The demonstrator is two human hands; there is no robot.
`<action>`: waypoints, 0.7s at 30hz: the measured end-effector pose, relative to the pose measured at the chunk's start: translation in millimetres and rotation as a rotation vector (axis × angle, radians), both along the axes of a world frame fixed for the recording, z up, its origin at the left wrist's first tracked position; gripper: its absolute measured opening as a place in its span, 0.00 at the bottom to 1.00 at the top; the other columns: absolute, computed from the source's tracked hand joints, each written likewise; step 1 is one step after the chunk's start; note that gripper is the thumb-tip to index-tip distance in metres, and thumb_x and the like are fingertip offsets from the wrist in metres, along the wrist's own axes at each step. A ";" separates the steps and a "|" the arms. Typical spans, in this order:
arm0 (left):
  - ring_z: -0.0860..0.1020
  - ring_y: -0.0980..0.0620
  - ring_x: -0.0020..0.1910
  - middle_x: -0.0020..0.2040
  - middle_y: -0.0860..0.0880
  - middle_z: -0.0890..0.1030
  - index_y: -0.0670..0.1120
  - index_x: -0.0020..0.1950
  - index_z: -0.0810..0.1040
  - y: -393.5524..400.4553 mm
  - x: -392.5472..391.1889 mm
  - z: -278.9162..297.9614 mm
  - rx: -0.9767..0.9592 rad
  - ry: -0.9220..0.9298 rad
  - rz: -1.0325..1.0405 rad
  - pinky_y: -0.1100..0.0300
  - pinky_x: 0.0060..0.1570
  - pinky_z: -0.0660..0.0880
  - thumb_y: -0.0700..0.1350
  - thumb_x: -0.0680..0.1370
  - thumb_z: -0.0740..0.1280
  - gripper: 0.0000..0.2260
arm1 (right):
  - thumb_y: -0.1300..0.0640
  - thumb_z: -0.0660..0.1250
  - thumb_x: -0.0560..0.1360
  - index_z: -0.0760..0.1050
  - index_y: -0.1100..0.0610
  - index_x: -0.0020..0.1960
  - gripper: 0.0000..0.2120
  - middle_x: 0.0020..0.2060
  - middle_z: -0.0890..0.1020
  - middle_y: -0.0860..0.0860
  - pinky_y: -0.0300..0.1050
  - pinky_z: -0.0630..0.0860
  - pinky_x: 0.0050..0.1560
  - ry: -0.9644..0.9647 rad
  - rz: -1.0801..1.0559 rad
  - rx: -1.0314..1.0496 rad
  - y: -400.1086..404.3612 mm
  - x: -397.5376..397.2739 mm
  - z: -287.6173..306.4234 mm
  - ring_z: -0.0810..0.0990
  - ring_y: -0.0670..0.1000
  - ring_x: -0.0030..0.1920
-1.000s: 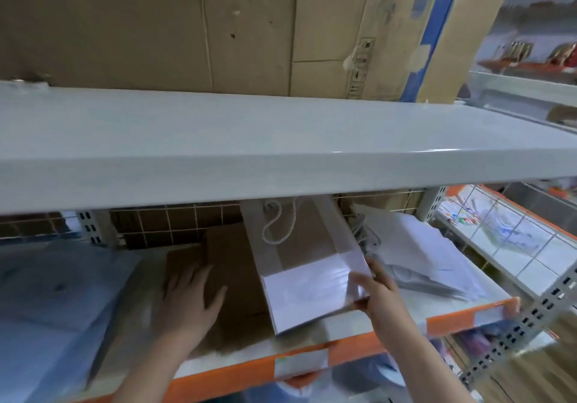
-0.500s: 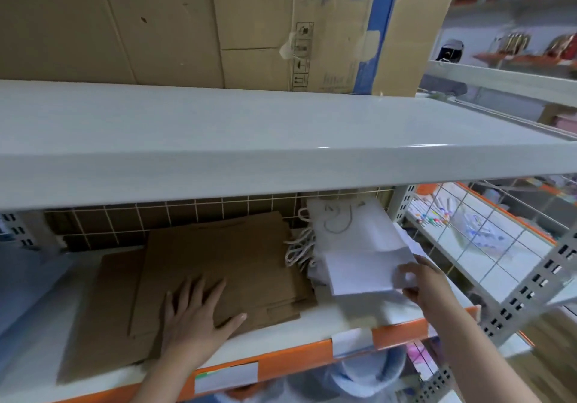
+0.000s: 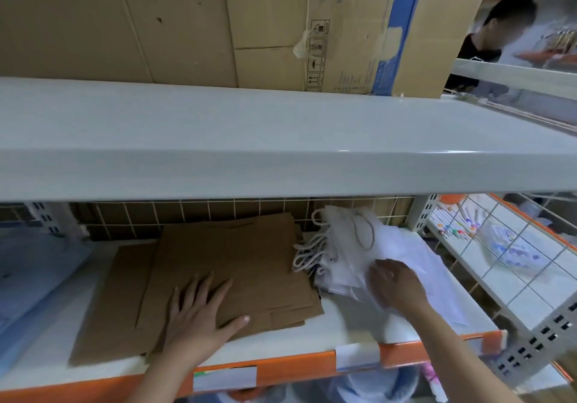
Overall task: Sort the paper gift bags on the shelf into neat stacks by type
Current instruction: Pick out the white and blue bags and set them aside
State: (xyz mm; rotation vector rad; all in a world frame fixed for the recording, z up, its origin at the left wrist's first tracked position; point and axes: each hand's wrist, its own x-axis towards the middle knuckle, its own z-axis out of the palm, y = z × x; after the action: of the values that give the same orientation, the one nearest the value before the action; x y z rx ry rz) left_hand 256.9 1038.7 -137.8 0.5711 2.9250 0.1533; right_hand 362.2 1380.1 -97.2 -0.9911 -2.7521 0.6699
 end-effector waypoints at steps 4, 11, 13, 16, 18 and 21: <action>0.37 0.48 0.77 0.79 0.53 0.40 0.64 0.76 0.41 0.6 0.4 2.0 -0.006 -0.001 0.000 0.44 0.73 0.36 0.80 0.52 0.28 0.53 | 0.47 0.54 0.78 0.78 0.59 0.53 0.20 0.54 0.81 0.57 0.50 0.72 0.55 0.018 0.027 0.014 -3.8 -3.5 0.8 0.78 0.59 0.56; 0.44 0.50 0.77 0.79 0.55 0.47 0.62 0.77 0.50 -7.0 0.3 17.6 0.072 -0.024 -0.001 0.46 0.74 0.41 0.74 0.71 0.49 0.36 | 0.49 0.62 0.78 0.74 0.55 0.64 0.17 0.63 0.77 0.57 0.54 0.71 0.60 0.209 -0.025 0.011 -27.8 -7.3 10.4 0.75 0.59 0.61; 0.50 0.50 0.77 0.78 0.55 0.53 0.59 0.77 0.54 -16.2 -1.0 24.9 0.126 -0.004 0.016 0.48 0.74 0.46 0.70 0.75 0.53 0.32 | 0.50 0.63 0.78 0.74 0.55 0.64 0.17 0.63 0.76 0.56 0.54 0.72 0.59 0.248 0.010 0.023 -45.8 -8.4 14.4 0.76 0.60 0.58; 0.55 0.50 0.76 0.76 0.54 0.58 0.57 0.76 0.57 -38.6 -5.2 33.8 0.160 0.025 0.035 0.49 0.73 0.51 0.67 0.77 0.53 0.30 | 0.52 0.65 0.77 0.74 0.56 0.64 0.17 0.62 0.77 0.57 0.54 0.72 0.59 0.274 0.095 0.048 -83.5 -11.6 23.6 0.75 0.60 0.60; 0.57 0.50 0.75 0.76 0.54 0.60 0.57 0.76 0.58 -59.0 -7.6 40.3 0.170 0.041 0.058 0.49 0.73 0.52 0.66 0.78 0.54 0.28 | 0.54 0.66 0.76 0.74 0.56 0.63 0.16 0.61 0.78 0.56 0.53 0.71 0.59 0.283 0.160 0.057 -114.7 -12.6 29.2 0.74 0.59 0.62; 0.64 0.50 0.71 0.73 0.53 0.65 0.56 0.74 0.61 -98.4 -7.0 51.4 0.178 0.131 0.080 0.51 0.69 0.60 0.64 0.78 0.54 0.26 | 0.53 0.65 0.75 0.76 0.56 0.61 0.16 0.57 0.79 0.57 0.53 0.73 0.53 0.284 0.236 0.096 -164.7 -13.6 32.8 0.77 0.60 0.56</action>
State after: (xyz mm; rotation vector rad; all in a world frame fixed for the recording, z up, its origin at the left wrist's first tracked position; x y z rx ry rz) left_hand 249.9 940.3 -86.3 0.5061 3.0842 0.4045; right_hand 348.7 1215.4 -64.4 -0.5110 -2.6385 0.6470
